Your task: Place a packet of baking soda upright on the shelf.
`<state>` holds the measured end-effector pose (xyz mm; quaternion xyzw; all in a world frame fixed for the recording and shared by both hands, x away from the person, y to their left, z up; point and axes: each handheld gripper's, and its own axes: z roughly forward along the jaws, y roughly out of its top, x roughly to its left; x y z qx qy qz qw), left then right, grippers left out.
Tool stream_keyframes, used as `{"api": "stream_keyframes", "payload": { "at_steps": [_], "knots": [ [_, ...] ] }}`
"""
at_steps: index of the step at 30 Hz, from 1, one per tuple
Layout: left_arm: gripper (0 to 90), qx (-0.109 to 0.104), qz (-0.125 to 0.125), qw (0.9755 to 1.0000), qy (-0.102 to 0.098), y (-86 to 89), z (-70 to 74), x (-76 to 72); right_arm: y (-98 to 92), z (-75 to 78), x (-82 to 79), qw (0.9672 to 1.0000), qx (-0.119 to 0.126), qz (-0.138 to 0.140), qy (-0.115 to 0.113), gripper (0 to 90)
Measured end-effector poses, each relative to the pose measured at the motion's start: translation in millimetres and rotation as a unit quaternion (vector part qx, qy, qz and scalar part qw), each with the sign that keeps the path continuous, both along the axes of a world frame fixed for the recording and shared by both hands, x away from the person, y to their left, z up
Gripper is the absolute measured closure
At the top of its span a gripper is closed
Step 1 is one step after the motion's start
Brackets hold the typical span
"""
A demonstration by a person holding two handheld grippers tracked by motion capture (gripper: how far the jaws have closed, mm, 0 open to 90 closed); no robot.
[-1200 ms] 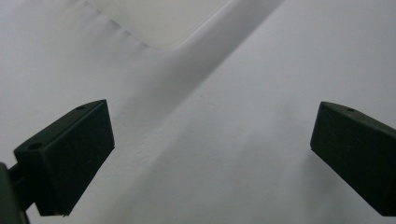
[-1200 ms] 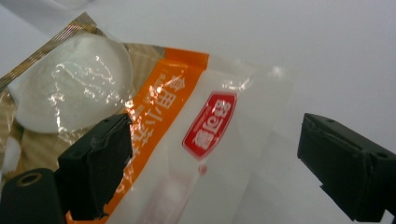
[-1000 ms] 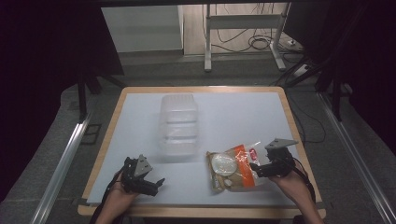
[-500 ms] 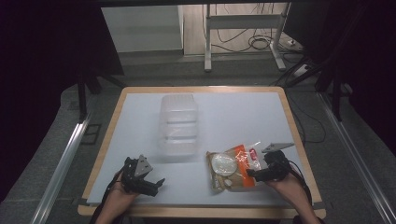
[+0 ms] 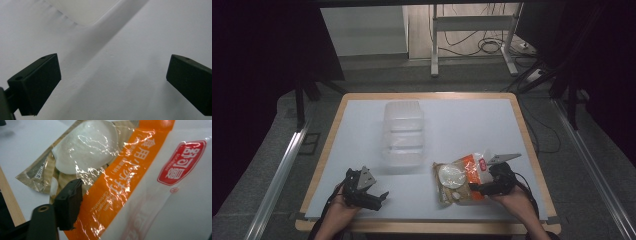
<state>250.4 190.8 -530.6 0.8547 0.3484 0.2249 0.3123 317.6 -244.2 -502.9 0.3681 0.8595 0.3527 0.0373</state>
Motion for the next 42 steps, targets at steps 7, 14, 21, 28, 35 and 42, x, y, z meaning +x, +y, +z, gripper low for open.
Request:
{"api": "stream_keyframes", "payload": {
  "at_steps": [7,14,21,28,35,42],
  "knots": [
    [0.0,0.001,0.001,1.0,0.0,-0.6,-0.4,-0.3,7.4,2.7,2.2,0.9999,-0.002,0.007,-0.014,56.8],
    [0.0,0.0,0.0,1.0,-0.004,-0.3,-0.2,-0.3,4.8,8.0,2.9,0.9995,-0.013,-0.004,-0.028,86.6],
    [0.0,0.0,0.001,1.0,-0.005,-0.1,-0.3,-0.3,7.8,19.1,-1.2,0.997,-0.01,0.019,-0.074,87.6],
    [0.0,0.0,0.002,1.0,-0.004,0.6,-0.3,-0.1,9.5,28.5,0.2,0.9969,0.015,0.022,-0.073,87.8],
    [0.0,-0.004,0.007,1.0,-0.006,1.6,0.0,0.1,18.4,42.0,0.1,0.9947,0.021,0.037,-0.093,87.8],
    [0.0,-0.004,0.007,1.0,-0.005,2.6,0.4,0.5,25.4,52.2,1.2,0.9938,0.031,0.047,-0.096,87.9]
  ]
}}
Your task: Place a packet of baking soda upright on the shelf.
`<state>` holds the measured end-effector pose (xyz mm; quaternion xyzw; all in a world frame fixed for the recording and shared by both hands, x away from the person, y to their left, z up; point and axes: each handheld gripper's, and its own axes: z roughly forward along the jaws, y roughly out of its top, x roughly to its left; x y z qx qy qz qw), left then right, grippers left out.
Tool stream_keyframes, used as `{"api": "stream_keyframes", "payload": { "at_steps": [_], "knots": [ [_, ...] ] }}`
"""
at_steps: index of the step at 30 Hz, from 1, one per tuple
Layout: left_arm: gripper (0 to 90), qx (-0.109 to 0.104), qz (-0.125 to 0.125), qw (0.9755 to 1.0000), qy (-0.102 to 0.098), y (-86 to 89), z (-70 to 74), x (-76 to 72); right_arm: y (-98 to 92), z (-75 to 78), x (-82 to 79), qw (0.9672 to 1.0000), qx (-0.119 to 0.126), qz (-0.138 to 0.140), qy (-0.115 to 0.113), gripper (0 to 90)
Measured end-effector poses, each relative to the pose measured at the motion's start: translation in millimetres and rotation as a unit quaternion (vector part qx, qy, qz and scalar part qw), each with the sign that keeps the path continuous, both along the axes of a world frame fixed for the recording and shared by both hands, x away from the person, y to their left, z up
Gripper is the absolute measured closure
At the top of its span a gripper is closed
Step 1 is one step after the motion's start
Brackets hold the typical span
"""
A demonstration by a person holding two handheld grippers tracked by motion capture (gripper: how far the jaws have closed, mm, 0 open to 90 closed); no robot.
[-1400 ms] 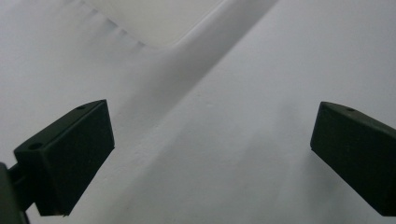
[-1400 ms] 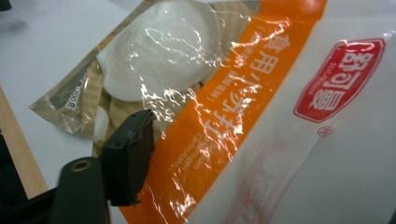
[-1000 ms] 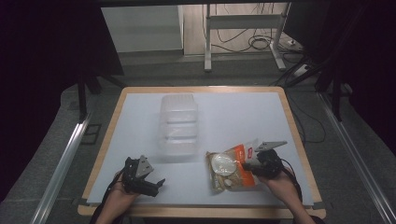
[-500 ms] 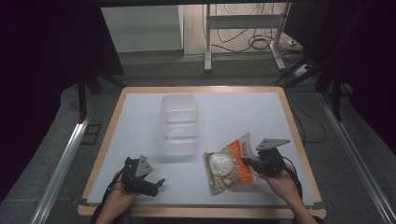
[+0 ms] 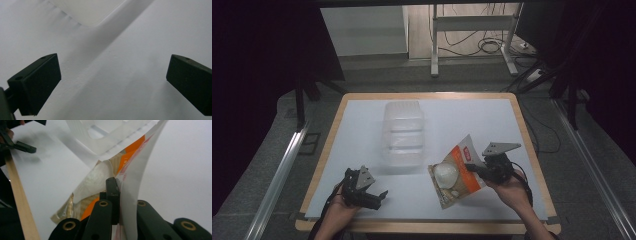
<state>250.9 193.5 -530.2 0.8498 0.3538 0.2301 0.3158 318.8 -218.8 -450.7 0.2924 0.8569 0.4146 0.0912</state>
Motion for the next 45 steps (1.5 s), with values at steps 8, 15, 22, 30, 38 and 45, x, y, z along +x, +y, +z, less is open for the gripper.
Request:
{"api": "stream_keyframes", "payload": {
  "at_steps": [8,15,22,30,38,45],
  "knots": [
    [0.0,-0.004,0.001,1.0,0.002,1.6,0.7,0.5,9.3,13.3,3.1,0.9998,0.0,0.019,-0.009,87.9],
    [0.0,-0.009,0.001,1.0,0.001,2.0,0.7,0.5,16.2,25.5,5.2,0.9993,-0.01,0.031,-0.021,88.0],
    [0.0,-0.007,0.001,1.0,0.002,1.0,0.3,0.3,18.0,35.7,9.9,0.999,-0.005,0.033,-0.03,88.0],
    [0.0,-0.006,0.0,1.0,0.003,1.2,0.2,0.5,20.3,53.4,20.8,0.9985,-0.007,0.028,-0.047,87.9],
    [0.0,-0.009,-0.001,1.0,0.004,0.9,-0.3,0.6,20.2,64.2,37.2,0.9985,-0.005,0.009,-0.053,87.9],
    [0.0,-0.006,-0.003,1.0,0.004,1.4,0.1,0.7,25.3,79.5,46.3,0.9978,0.002,0.009,-0.066,87.9]
  ]
}}
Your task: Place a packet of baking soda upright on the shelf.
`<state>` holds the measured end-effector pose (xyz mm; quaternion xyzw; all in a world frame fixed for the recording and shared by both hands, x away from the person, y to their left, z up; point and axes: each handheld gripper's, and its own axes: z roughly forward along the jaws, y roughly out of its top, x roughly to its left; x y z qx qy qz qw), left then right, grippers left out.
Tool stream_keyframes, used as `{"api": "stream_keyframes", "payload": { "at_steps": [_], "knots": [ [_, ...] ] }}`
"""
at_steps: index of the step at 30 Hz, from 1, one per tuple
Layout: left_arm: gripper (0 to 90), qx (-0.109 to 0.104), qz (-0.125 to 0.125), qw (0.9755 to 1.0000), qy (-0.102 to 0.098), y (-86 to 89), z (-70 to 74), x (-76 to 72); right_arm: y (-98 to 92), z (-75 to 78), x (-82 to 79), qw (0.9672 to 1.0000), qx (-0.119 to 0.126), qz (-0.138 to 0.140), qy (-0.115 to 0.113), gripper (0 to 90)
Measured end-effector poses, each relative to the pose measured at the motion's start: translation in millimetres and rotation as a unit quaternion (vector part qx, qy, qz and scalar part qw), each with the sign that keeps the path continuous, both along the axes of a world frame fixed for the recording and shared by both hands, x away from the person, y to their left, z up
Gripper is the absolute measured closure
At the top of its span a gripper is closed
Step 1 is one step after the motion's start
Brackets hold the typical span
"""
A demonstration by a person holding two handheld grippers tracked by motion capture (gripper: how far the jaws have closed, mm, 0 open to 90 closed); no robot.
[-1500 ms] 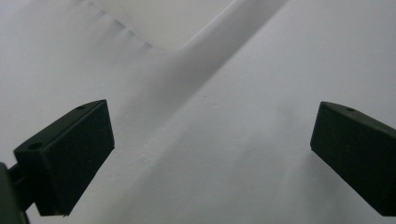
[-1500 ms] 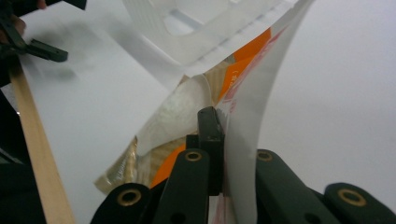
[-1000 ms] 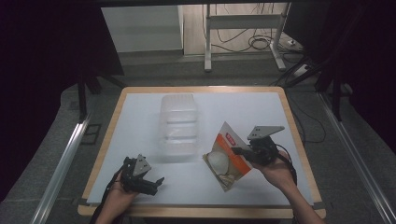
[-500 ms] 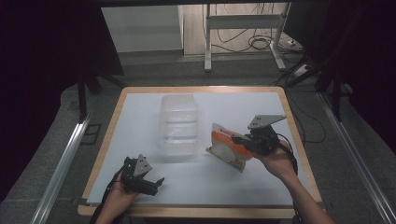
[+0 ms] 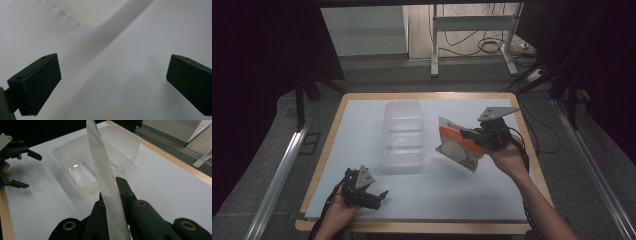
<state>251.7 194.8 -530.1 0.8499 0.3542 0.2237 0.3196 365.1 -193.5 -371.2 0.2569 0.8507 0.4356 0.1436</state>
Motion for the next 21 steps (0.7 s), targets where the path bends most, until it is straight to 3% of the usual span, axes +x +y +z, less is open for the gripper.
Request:
{"api": "stream_keyframes", "payload": {
  "at_steps": [21],
  "knots": [
    [0.0,-0.006,-0.002,1.0,0.002,-0.2,-0.6,-0.1,38.4,22.8,32.1,0.9997,0.009,0.021,-0.005,87.8]
  ]
}}
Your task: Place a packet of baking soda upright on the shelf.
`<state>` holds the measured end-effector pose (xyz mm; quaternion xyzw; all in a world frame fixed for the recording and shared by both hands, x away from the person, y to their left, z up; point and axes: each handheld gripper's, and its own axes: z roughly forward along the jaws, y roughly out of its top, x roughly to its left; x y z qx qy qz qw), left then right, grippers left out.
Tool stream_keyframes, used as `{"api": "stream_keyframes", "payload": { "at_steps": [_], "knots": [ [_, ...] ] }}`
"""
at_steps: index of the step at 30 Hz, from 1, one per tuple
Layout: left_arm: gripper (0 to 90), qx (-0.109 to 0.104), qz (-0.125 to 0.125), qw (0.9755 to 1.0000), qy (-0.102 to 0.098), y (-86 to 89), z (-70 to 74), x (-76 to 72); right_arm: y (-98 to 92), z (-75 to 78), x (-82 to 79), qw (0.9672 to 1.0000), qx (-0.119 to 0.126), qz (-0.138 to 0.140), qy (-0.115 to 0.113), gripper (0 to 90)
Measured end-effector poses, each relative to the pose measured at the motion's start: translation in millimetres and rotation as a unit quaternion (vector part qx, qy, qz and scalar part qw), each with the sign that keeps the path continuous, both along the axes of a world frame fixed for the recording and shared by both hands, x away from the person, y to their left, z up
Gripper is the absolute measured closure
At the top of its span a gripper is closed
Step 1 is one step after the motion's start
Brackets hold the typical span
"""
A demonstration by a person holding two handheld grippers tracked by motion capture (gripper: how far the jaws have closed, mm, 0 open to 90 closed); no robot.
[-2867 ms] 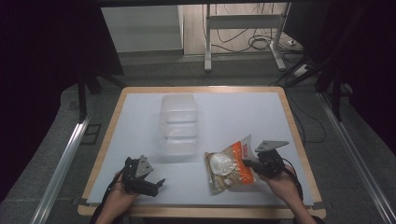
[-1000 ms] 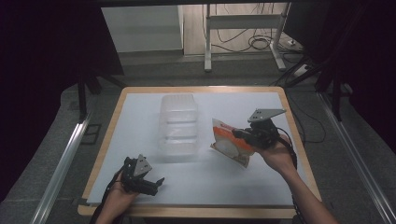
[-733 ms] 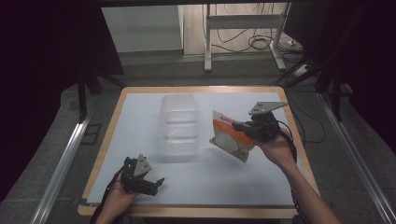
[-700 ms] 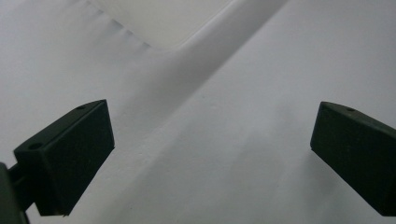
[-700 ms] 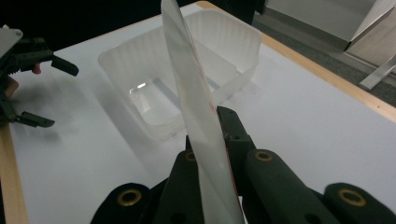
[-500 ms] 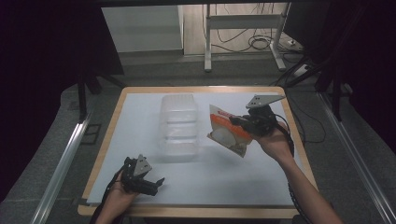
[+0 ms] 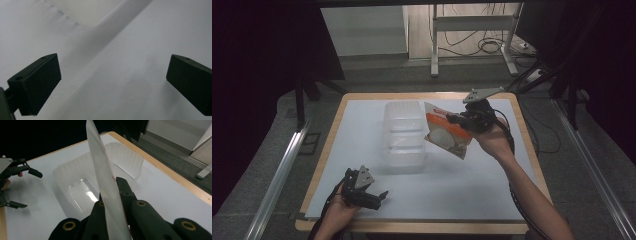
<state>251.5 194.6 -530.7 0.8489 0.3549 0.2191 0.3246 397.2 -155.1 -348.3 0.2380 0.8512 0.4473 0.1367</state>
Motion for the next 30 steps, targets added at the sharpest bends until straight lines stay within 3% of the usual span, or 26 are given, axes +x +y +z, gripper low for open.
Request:
{"api": "stream_keyframes", "payload": {
  "at_steps": [14,30],
  "knots": [
    [0.0,-0.001,-0.003,1.0,0.005,0.1,-0.5,0.1,32.4,5.0,28.9,1.0,0.0,0.003,-0.002,87.8],
    [0.0,-0.02,-0.007,0.9997,0.015,0.5,-1.0,0.7,66.8,3.6,57.1,1.0,-0.002,0.003,0.0,87.7]
  ]
}}
